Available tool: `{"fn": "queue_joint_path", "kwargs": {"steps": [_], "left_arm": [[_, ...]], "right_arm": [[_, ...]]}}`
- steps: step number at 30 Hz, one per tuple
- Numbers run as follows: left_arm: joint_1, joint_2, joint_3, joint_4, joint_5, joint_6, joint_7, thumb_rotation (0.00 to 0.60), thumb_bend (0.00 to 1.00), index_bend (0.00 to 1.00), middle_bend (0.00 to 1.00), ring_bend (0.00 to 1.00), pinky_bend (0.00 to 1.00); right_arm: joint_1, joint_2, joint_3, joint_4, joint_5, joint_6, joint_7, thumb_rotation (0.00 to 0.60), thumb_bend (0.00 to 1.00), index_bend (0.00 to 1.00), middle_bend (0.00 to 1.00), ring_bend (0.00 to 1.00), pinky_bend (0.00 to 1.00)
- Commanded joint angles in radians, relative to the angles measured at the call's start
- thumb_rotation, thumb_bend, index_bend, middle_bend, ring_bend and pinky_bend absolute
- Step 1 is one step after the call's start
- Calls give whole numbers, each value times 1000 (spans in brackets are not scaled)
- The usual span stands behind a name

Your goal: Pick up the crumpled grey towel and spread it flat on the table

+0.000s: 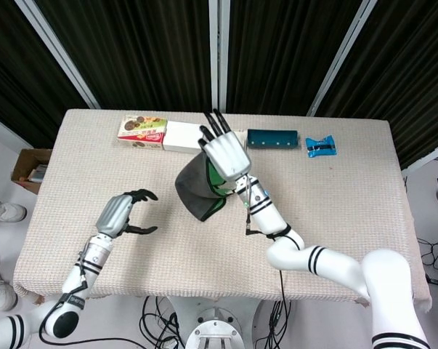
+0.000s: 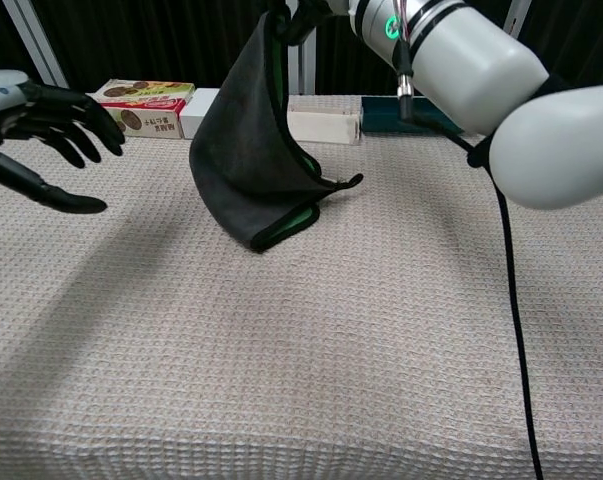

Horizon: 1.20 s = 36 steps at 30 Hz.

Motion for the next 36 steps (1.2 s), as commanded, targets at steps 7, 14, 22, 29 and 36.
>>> {"fn": "queue_joint_path", "kwargs": {"steps": [7,14,22,29,36], "left_arm": [[-78,-67,-49,25,-102,-57,-23,600,11,368,342,352,345],[-94,-83,-48,27,-107,-37,0,585,10,365,343,352,345],[-161,-116,-81,33,-235,-96,60,386,10,295,315,343,344],[-214,-141,-100,61,-372,-125,120,166,2,211,259,290,344],[-249,-168,-91,81,-492,-69,239,184,3,170,235,276,344]], "right_arm": [[95,70,97,-164,184,75,-379,600,464,762,246,0,0],[120,122,97,-291,267,147,-596,600,463,772,247,0,0],[200,55,76,-318,400,194,-744,600,461,772,244,0,0],[294,-28,81,-231,458,208,-790,600,461,773,245,0,0],[359,-76,95,-171,505,223,-809,600,461,773,245,0,0]]}}
